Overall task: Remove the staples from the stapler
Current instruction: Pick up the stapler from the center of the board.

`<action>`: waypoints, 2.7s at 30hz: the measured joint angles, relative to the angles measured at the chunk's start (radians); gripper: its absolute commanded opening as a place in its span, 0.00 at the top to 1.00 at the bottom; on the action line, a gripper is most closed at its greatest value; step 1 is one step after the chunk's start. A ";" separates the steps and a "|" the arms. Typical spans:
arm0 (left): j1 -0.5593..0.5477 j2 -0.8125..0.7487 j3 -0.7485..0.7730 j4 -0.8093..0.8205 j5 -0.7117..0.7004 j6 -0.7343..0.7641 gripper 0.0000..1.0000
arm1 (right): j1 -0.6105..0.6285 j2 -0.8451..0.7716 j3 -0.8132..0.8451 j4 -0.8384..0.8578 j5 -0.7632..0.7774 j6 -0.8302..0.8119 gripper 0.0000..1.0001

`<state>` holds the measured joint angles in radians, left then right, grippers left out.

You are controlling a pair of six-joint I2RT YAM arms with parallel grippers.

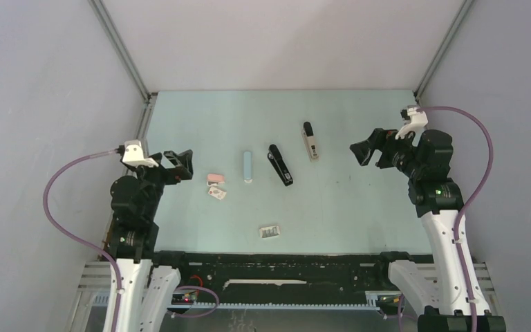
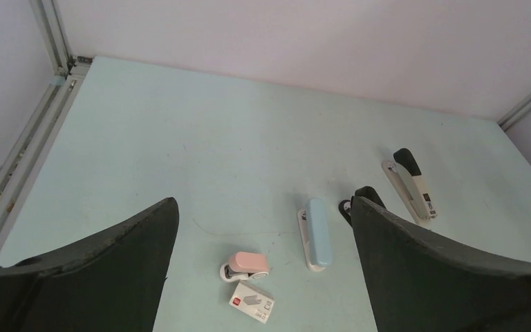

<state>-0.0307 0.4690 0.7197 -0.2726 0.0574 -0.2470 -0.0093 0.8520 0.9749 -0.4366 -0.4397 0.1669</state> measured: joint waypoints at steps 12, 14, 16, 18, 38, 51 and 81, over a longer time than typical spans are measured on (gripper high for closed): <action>0.000 0.053 0.000 0.000 0.035 -0.008 0.00 | 0.056 0.000 0.000 0.003 0.019 0.007 0.00; 0.000 0.053 0.000 0.000 0.035 -0.009 0.00 | 0.064 0.000 0.000 0.003 0.022 0.005 0.00; 0.000 0.053 -0.001 0.000 0.036 -0.016 0.00 | 0.074 0.000 -0.002 0.005 0.021 -0.006 0.00; 0.000 0.052 -0.011 0.011 0.043 -0.031 0.00 | 0.084 -0.006 -0.021 0.027 0.008 -0.031 0.00; -0.063 0.079 -0.232 0.119 0.205 -0.417 0.00 | 0.239 -0.025 -0.098 -0.047 -0.254 -0.436 0.00; -0.155 0.077 -0.350 0.193 0.083 -0.496 0.00 | 0.240 -0.026 -0.098 -0.061 -0.288 -0.456 0.00; -0.194 0.067 -0.376 0.195 -0.095 -0.506 0.00 | 0.253 -0.026 -0.103 -0.062 -0.303 -0.484 0.00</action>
<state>-0.2245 0.5358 0.3439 -0.0780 -0.0376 -0.7532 0.2432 0.8265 0.8715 -0.4988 -0.7429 -0.3176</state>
